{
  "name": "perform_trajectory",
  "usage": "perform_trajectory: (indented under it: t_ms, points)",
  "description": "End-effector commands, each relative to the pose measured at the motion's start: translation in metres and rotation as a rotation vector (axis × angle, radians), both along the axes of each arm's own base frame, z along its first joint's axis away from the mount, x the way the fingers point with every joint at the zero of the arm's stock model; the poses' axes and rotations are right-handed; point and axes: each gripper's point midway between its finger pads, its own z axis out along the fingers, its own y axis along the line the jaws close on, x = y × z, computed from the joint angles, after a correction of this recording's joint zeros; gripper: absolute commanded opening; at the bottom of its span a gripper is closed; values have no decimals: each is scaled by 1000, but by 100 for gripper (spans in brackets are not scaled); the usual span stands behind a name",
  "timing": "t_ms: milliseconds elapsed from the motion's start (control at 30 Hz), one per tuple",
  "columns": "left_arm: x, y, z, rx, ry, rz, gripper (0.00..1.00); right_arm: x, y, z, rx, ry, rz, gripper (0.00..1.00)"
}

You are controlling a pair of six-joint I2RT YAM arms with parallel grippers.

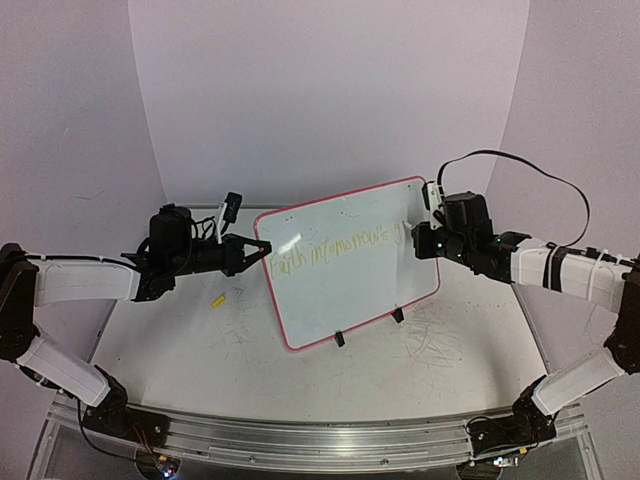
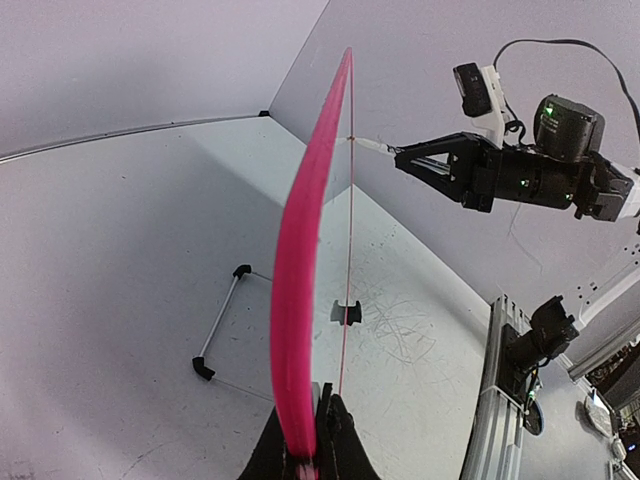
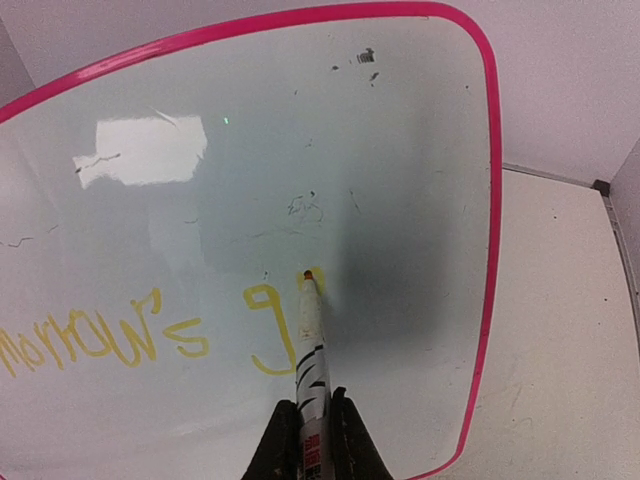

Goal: Write a sentence on the whiteboard

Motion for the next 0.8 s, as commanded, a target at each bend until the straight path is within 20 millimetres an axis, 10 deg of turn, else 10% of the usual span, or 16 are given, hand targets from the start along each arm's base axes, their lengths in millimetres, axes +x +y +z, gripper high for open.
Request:
perform_trajectory:
  t_ms: [0, 767]
  points:
    - [2, 0, -7, 73, -49, -1, 0, -3, 13, 4, 32, -15, 49, 0]
    - [2, 2, -11, 80, -46, 4, 0, 0, -17, 17, 53, -40, 4, 0]
